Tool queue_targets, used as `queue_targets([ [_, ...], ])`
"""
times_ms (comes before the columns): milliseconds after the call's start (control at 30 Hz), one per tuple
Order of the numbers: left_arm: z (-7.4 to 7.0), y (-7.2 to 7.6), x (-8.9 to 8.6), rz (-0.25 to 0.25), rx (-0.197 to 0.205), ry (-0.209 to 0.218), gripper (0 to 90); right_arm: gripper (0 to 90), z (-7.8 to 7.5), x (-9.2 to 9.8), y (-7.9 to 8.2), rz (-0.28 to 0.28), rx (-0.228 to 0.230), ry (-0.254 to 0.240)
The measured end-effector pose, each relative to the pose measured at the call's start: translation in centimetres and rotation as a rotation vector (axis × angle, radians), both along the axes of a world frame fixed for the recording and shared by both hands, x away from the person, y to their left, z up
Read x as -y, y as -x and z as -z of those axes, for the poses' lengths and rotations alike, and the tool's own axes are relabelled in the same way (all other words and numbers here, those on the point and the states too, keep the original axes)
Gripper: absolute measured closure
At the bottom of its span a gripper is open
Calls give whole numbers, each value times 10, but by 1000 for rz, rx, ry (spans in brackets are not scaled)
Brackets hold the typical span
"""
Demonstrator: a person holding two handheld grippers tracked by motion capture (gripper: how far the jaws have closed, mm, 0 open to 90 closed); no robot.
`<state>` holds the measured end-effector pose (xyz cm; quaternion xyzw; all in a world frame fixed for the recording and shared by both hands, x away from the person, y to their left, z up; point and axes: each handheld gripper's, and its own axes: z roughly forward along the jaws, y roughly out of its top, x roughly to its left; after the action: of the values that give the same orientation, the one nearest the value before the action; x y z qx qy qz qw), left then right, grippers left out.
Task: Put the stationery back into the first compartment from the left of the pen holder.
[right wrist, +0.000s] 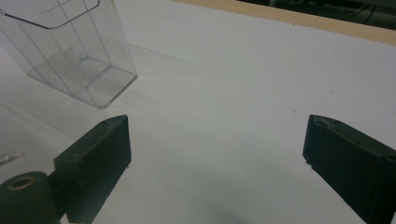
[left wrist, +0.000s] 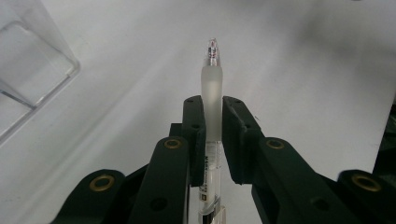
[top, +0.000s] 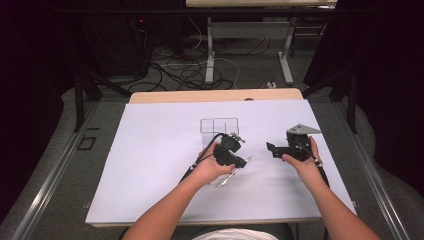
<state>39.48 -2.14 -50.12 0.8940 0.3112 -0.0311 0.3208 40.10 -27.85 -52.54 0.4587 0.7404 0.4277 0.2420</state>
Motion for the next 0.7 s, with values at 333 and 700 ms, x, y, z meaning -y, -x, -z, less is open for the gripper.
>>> queue_targets([
  [333,-11,-5,-15,-43,67,47,804,74,0,0,0,2,0,0],
  [700,-30,-12,-32,-113,131,146,804,77,1,0,0,2,-3,-4],
])
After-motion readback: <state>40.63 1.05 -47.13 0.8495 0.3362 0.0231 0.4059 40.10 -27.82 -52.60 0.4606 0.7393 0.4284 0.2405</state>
